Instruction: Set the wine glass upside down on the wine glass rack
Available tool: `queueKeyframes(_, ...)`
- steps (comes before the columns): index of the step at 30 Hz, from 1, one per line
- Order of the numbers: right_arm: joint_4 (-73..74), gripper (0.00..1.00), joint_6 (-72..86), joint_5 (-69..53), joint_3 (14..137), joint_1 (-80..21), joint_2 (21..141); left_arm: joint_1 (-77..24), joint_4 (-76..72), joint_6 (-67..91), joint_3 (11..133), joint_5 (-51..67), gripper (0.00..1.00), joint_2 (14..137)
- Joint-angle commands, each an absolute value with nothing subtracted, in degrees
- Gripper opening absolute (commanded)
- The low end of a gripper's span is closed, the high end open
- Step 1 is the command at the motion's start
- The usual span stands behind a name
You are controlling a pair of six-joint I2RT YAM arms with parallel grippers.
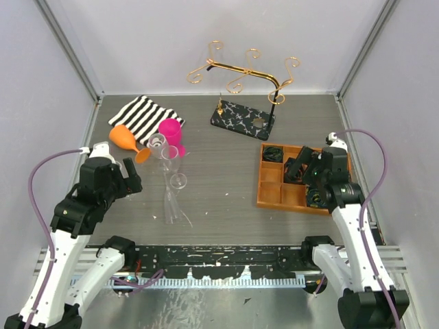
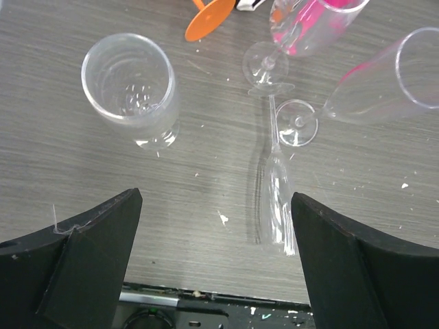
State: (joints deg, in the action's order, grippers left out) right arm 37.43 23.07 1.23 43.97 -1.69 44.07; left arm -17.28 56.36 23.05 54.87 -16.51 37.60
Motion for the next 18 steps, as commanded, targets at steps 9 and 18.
queueKeyframes(9,29.3,1.0,27.1,4.8,51.7,-1.2,53.8,-16.8,50.3,21.0,55.5,-9.0,0.98,35.4)
queueKeyframes(18,7.4,1.0,18.2,-8.2,49.6,-1.1,57.5,-16.8,52.8,21.9,56.4,-8.0,0.98,34.5)
